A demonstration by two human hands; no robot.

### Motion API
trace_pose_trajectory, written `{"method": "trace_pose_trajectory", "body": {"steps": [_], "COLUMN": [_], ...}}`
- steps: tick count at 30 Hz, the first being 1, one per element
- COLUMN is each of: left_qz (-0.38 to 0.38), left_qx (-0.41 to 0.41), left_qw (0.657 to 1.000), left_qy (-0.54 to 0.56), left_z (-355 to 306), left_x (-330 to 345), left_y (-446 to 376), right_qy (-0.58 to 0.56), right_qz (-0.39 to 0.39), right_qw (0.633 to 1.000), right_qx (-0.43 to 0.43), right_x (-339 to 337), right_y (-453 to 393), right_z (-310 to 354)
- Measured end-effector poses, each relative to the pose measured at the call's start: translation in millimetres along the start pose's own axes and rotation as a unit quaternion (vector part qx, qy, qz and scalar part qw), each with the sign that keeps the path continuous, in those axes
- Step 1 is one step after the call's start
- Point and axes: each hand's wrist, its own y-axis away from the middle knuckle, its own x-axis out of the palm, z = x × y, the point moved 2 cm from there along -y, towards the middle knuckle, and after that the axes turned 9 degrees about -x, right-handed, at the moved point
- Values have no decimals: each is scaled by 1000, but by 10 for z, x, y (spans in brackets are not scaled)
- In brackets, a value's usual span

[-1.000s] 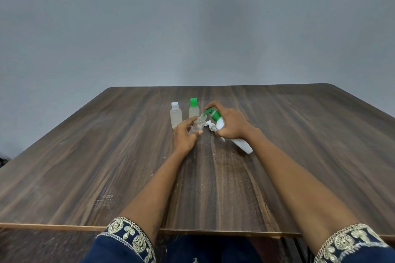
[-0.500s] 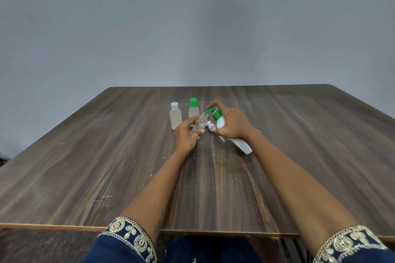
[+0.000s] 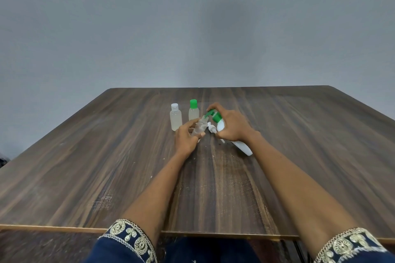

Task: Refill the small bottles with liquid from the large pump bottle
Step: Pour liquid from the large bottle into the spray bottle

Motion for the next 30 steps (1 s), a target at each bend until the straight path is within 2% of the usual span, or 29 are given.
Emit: {"method": "trace_pose_trajectory", "body": {"steps": [20, 30], "left_qz": [-55, -43], "left_qx": [17, 8], "left_qw": [998, 999], "left_qy": [25, -5], "left_z": [7, 2], "left_x": [68, 17], "left_y": [55, 12], "right_qy": [-4, 1], "right_qz": [-7, -11], "right_qw": [1000, 1000], "right_qx": [6, 25], "right_x": [14, 2], "right_y": [-18, -8], "right_z": [6, 8]}}
